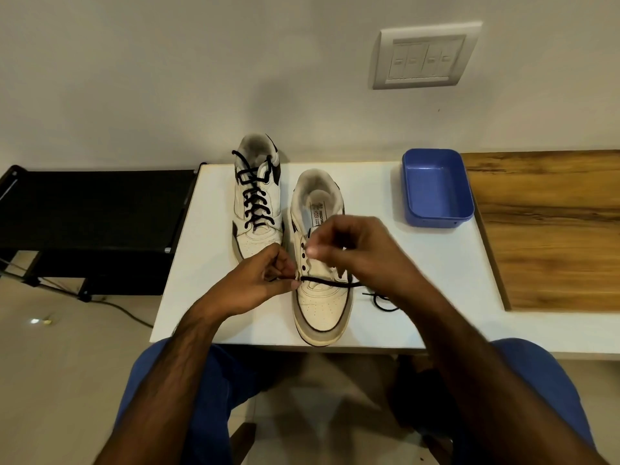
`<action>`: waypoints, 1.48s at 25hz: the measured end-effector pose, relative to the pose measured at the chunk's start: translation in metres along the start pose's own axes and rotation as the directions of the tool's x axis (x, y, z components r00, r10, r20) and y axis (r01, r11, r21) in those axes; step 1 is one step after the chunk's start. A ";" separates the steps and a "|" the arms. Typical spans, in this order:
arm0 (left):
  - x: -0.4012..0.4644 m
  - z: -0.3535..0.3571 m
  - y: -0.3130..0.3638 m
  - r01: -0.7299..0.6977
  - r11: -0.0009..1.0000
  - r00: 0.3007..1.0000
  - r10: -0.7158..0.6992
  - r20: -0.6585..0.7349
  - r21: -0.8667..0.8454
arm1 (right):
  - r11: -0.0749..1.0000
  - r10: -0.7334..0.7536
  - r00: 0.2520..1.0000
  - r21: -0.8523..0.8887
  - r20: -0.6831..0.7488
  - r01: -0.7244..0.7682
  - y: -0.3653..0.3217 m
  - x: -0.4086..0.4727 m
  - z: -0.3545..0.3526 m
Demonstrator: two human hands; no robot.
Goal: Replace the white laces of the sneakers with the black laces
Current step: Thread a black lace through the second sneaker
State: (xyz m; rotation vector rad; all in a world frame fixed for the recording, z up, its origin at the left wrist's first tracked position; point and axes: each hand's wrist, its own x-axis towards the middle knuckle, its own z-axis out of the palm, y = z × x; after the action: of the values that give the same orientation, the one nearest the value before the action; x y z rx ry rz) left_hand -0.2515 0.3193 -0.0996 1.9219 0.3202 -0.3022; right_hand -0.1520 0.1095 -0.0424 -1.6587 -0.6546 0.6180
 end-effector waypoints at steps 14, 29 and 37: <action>0.002 -0.003 -0.004 0.124 0.992 0.991 -0.124 0.054 -0.002 | 0.798 -0.142 0.987 -0.599 -0.070 0.072 0.043 -0.002 0.062; 0.002 -0.007 -0.004 0.075 0.996 0.992 -0.079 0.095 0.046 | 0.837 -0.103 0.992 -0.545 -0.069 0.049 0.060 0.004 0.062; -0.009 -0.024 0.005 -0.113 0.994 0.990 0.113 -0.089 0.005 | 0.637 -0.188 0.979 -0.749 0.081 0.184 0.060 0.004 0.057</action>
State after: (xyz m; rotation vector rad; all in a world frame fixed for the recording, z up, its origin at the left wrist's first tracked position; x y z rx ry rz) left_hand -0.2571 0.3391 -0.0838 1.9490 0.2688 -0.1421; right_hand -0.1841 0.1424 -0.1114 -2.3189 -1.1769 0.1664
